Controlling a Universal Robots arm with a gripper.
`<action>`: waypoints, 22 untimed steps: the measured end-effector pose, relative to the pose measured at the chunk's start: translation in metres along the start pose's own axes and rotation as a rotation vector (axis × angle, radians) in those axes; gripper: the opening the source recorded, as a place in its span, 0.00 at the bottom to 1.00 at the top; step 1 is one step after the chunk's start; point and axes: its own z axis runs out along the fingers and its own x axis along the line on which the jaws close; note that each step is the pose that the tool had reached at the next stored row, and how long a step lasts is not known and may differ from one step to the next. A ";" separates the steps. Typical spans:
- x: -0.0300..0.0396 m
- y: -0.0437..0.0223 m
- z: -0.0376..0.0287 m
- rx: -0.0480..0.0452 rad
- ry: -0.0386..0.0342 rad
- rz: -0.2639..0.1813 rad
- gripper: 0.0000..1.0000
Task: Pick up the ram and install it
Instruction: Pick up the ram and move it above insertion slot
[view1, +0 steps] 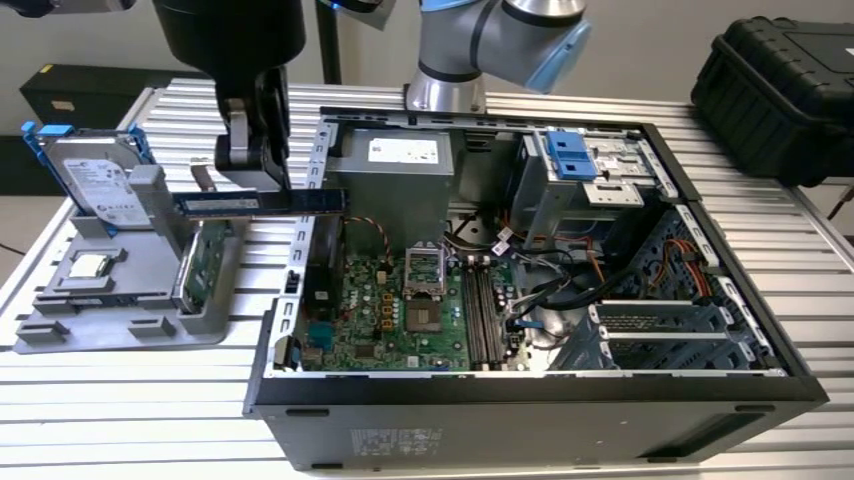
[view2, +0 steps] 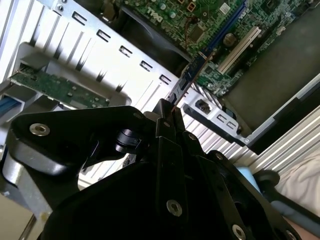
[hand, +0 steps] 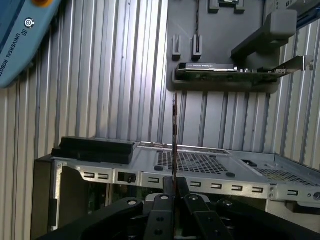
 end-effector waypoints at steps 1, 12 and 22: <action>0.0000 -0.0007 0.0000 0.0000 0.0000 0.000 0.00; 0.0006 -0.0096 0.0000 0.0000 0.0000 0.000 0.00; 0.0012 -0.0170 0.0000 0.0000 0.0000 0.000 0.00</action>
